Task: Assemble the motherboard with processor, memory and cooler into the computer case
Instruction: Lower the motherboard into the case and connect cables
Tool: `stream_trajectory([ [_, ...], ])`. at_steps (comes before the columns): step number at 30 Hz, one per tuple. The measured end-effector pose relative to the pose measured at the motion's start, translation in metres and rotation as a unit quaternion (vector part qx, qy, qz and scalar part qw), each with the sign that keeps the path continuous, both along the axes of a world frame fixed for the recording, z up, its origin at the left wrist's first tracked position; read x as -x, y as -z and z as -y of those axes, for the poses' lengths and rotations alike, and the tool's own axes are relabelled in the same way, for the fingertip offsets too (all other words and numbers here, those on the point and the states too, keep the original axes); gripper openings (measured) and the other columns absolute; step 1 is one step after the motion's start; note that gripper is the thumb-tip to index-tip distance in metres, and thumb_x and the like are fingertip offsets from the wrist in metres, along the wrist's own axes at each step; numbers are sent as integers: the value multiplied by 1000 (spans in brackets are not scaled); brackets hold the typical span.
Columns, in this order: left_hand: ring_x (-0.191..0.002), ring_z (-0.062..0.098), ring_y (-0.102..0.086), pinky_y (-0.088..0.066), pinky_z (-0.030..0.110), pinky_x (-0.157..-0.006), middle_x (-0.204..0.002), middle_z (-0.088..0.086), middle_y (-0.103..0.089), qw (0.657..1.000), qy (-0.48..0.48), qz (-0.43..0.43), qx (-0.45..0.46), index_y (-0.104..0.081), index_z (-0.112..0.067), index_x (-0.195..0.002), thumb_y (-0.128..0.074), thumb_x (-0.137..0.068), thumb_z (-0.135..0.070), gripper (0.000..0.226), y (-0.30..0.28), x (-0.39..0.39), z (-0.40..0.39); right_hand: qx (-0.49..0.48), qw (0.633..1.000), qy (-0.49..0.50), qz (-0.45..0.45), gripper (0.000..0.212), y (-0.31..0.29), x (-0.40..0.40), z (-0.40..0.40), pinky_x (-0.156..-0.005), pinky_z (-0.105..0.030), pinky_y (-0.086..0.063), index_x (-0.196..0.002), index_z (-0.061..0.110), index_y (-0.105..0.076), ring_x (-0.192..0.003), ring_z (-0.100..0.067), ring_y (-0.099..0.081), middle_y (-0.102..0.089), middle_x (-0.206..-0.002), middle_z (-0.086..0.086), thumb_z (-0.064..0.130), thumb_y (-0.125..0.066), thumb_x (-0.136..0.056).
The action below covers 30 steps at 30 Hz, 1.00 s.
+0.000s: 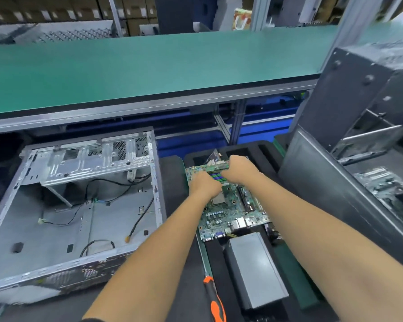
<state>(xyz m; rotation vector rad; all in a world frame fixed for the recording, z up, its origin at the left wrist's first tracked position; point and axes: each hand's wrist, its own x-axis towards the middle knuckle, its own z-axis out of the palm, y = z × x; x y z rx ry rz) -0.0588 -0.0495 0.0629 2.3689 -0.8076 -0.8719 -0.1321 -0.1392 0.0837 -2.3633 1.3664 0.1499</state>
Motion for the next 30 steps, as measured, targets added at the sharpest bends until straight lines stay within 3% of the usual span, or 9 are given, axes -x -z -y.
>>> stream_trajectory([
  [2, -129, 34, -38, -43, 41, -94, -146, 16, -30, 998, -49, -7, -35, -31, -2, -140, -52, -88, -16, 58, 18, 1, 2, -5, 999, 27, -22, 48, 15, 11, 13, -78, -37, -47, -119, 8, -46, -109, -30, -51, -48, -120, -13, 37, -66, -87],
  [4, -134, 35, -27, -35, 43, -102, -150, 14, -19, 994, -94, -32, -53, -19, -7, -144, -52, -90, -17, 64, 32, 0, 2, -17, 997, 64, -32, 72, 29, 18, 23, -97, -44, -44, -138, 8, -36, -129, -34, -36, -34, -141, -14, 43, -70, -84],
  [9, -129, 36, -32, -37, 44, -102, -148, 14, -19, 975, -200, -101, -2, -12, -8, -141, -57, -87, -17, 71, 44, -2, 11, -48, 991, 121, -34, 96, 54, 27, 40, -102, -46, -40, -145, 8, -24, -134, -33, -31, -26, -145, -14, 51, -76, -77],
  [12, -133, 34, -30, -36, 43, -106, -151, 14, -17, 959, -245, -140, -25, -2, -5, -146, -61, -87, -21, 85, 41, -3, 16, -69, 986, 145, -46, 106, 61, 31, 45, -103, -44, -38, -147, 2, -20, -134, -33, -31, -27, -146, -16, 61, -73, -76],
  [17, -131, 33, -33, -39, 44, -105, -150, 16, -21, 960, -229, -142, -72, -9, -1, -146, -58, -88, -22, 79, 40, -1, 14, -117, 976, 177, -43, 100, 70, 38, 51, -99, -41, -42, -144, 1, -28, -132, -32, -39, -35, -145, -17, 57, -75, -76],
  [22, -127, 34, -38, -41, 45, -103, -146, 17, -27, 970, -217, -96, -47, -19, -3, -143, -59, -86, -22, 73, 22, -4, 20, -76, 979, 188, 1, 98, 49, 39, 56, -102, -46, -40, -138, 2, -42, -126, -33, -46, -46, -139, -16, 58, -81, -67],
  [26, -120, 31, -44, -44, 43, -100, -142, 16, -34, 978, -200, -52, 3, -30, -6, -141, -58, -87, -29, 65, -19, -14, 31, -27, 976, 200, 79, 97, 2, 34, 67, -97, -43, -43, -138, 1, -40, -124, -34, -46, -45, -138, -19, 59, -78, -69],
  [30, -118, 34, -52, -48, 48, -97, -133, 17, -48, 979, -179, -45, 92, -38, -6, -137, -54, -86, -28, 58, -67, -29, 34, -5, 976, 176, 130, 74, -44, 31, 72, -84, -36, -40, -118, 2, -57, -125, -31, -42, -49, -132, -16, 58, -74, -72],
])
